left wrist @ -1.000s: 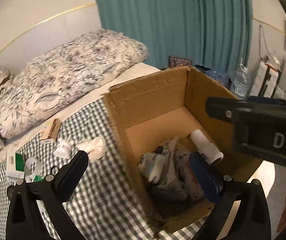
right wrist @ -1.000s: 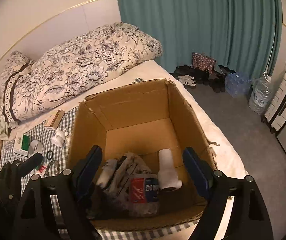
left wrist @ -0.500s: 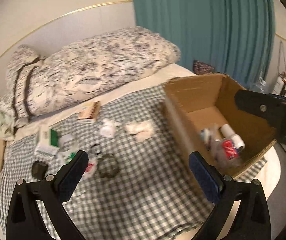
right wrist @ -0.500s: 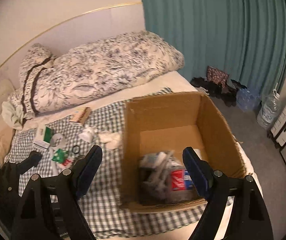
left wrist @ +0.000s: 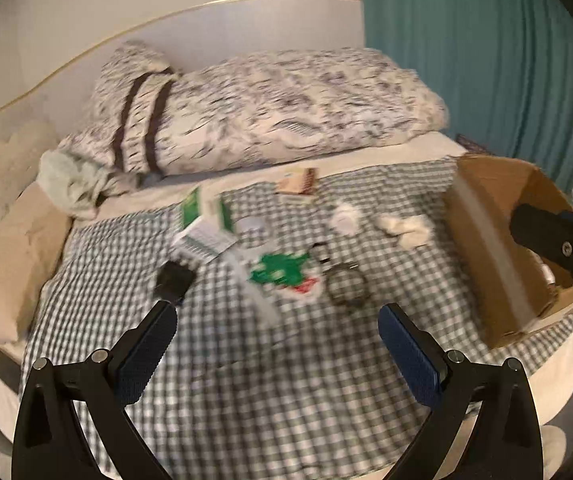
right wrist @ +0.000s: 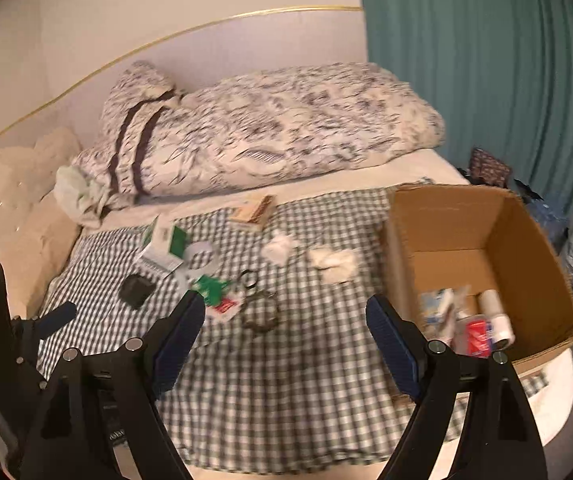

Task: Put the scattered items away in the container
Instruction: 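Move both tools back over the remaining items on the cloth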

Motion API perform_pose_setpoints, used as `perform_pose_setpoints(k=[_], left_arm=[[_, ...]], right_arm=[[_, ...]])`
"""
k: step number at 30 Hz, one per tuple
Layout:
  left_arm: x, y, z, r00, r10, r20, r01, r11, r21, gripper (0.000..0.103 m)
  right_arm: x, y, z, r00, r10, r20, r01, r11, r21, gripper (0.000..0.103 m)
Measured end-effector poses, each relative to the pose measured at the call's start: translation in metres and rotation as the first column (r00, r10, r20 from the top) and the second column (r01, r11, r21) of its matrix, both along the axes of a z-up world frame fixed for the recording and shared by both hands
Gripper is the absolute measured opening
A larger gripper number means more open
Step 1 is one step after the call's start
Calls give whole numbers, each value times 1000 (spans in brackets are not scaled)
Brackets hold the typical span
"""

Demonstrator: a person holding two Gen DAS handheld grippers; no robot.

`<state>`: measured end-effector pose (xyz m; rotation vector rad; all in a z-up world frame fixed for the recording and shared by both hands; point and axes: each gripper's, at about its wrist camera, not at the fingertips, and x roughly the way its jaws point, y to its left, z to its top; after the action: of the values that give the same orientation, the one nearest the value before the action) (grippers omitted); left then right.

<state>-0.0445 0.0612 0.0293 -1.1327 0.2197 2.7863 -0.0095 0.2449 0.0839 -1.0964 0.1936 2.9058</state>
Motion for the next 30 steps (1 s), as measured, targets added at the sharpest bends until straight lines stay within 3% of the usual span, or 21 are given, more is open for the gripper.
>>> perform_pose_setpoints(k=[12,19,24,30], left_arm=[[-3,-96,-19,986,158,45,-161,985,65,103],[-17,-120,-37,980,181,80,-187,980,69,103],[-47,-129,-62,976,188,111,-200,975,102,103],[-84,-131,-96,968,196,159,-209,975,74,103]], right_arm=[[-10,-66,-18,995,90,36,-92,995,39,83],[-18,-71,-33,994,80,71,-83,996,44,83],[-47,-73,-59,992,64,108,-71,996,57,83],[-82,-78,-94,983,82,163,-92,994,53,83]])
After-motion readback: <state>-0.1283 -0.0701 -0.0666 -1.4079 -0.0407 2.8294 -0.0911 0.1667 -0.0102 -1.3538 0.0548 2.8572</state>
